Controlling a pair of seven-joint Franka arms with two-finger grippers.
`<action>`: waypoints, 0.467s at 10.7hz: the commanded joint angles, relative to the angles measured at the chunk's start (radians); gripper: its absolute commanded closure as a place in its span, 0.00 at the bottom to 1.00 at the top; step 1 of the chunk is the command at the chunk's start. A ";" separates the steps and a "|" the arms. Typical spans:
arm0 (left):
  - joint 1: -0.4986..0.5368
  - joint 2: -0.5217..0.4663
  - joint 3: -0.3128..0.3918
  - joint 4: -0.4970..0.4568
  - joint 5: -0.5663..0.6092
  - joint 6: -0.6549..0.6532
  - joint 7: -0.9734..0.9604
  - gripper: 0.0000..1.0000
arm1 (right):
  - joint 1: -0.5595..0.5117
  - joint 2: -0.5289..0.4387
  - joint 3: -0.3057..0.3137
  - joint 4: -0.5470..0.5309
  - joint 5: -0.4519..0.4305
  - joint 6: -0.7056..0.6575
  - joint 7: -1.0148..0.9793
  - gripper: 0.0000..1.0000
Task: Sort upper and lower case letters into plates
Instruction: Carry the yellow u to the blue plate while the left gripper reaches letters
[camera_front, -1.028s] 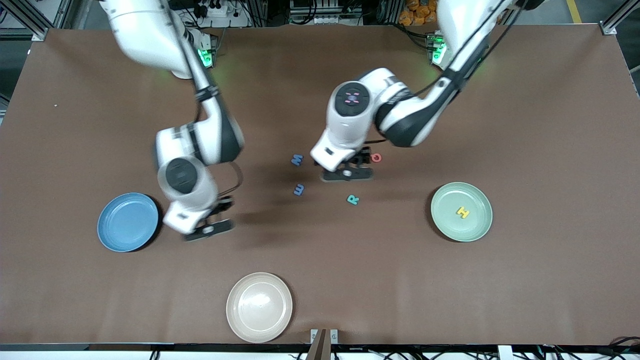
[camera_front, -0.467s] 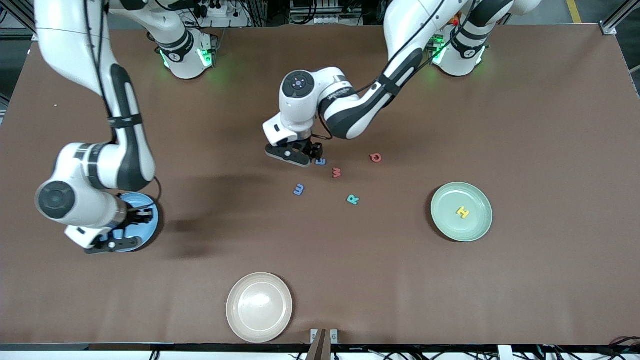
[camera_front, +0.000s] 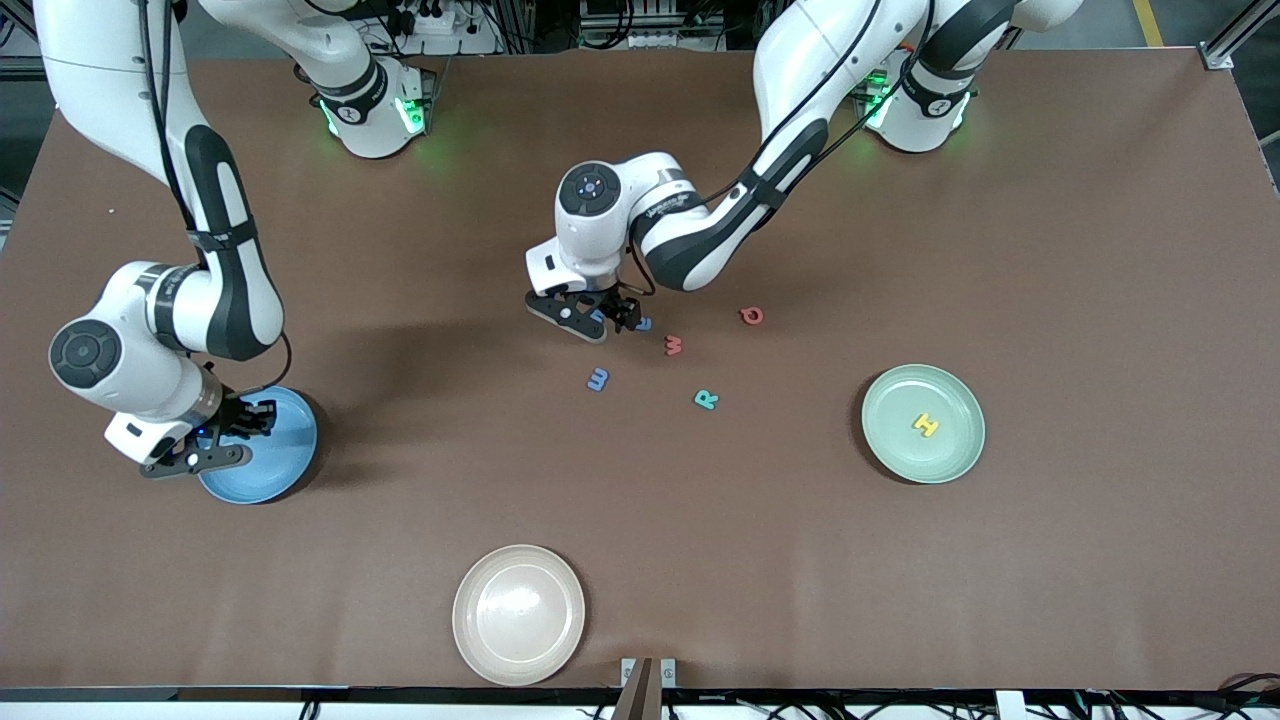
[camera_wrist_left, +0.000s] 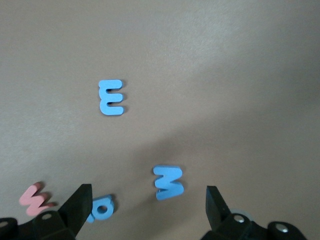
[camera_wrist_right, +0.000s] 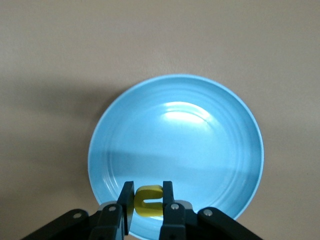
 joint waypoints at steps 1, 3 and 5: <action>-0.050 0.052 0.033 0.059 0.021 0.012 -0.010 0.00 | -0.067 -0.057 0.019 -0.055 0.020 0.005 -0.063 1.00; -0.056 0.062 0.033 0.060 0.021 0.013 -0.033 0.02 | -0.064 -0.053 0.019 -0.054 0.088 -0.005 -0.057 1.00; -0.079 0.082 0.050 0.075 0.021 0.013 -0.036 0.05 | -0.067 -0.045 0.018 -0.044 0.115 -0.008 -0.054 0.14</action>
